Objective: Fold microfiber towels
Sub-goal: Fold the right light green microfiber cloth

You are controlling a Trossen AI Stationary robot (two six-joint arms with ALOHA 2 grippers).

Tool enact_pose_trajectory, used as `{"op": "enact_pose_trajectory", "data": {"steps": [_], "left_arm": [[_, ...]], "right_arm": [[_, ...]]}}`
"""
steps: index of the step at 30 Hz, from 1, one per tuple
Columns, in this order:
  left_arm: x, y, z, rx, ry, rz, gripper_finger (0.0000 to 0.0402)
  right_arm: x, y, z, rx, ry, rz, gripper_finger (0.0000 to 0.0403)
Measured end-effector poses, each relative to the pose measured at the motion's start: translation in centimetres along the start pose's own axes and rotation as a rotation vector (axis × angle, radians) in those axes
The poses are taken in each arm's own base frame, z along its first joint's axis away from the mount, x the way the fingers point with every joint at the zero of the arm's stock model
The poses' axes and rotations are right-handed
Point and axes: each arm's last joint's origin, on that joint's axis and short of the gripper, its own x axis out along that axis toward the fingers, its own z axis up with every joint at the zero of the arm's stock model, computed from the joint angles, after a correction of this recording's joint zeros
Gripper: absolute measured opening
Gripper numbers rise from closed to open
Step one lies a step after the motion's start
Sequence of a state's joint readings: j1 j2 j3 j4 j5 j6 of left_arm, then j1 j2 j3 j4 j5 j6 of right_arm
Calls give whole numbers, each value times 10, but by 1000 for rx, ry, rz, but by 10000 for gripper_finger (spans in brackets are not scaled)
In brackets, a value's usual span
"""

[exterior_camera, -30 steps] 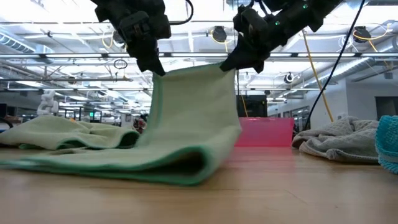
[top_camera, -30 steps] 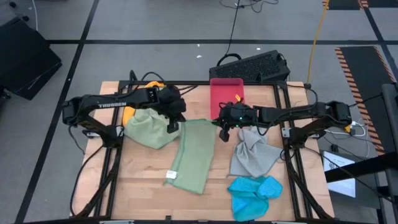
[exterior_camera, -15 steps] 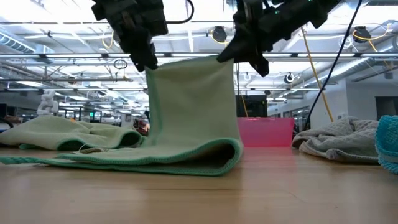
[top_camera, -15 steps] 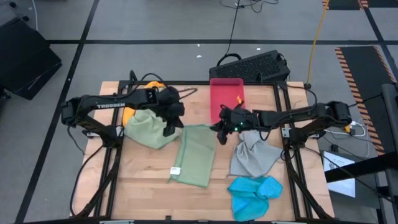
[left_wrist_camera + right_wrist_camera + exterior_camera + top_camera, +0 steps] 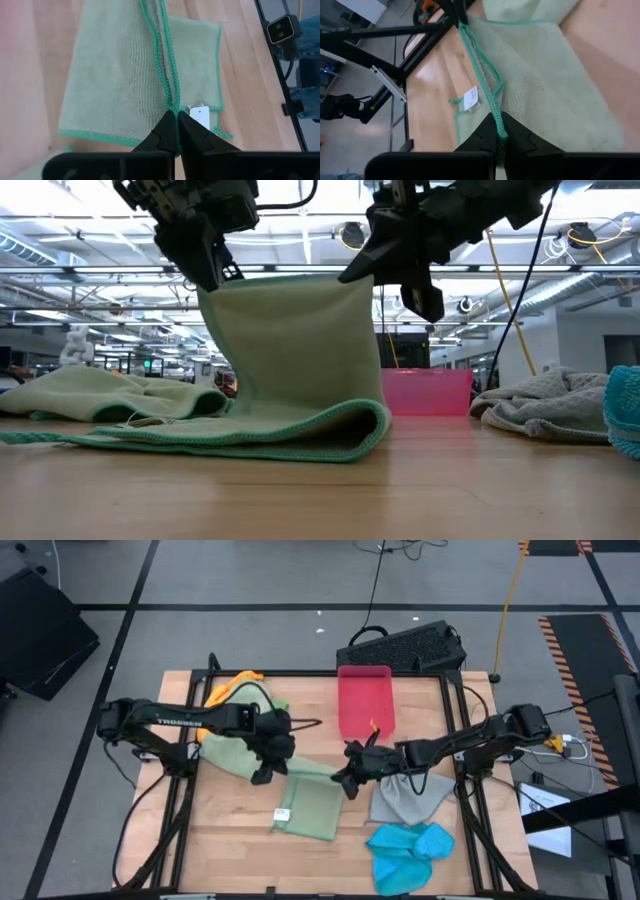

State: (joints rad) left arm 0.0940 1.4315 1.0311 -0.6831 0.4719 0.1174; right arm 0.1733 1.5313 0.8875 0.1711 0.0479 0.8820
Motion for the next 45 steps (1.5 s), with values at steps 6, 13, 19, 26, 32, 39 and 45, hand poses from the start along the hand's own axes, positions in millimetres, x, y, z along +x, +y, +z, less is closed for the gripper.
{"op": "enact_pose_trajectory", "data": {"steps": [6,13,19,26,32,39,45], "left_arm": [[16,-4,-11,-51,13,-27,6],[36,-13,-21,-105,-8,-70,5],[54,-25,-35,-155,9,-98,9],[77,-31,-51,-196,-53,-96,13],[84,-36,-58,-208,-24,-105,6],[90,-44,-62,-194,-40,-108,9],[91,-48,-62,-180,-58,-76,19]], "right_arm": [[10,1,-10,71,51,26,4],[31,1,-27,80,108,84,4],[44,4,-46,103,163,129,4],[56,1,-64,65,198,121,4],[62,0,-70,46,194,140,4],[61,3,-69,11,199,180,4],[60,6,-74,0,215,186,15]]}}
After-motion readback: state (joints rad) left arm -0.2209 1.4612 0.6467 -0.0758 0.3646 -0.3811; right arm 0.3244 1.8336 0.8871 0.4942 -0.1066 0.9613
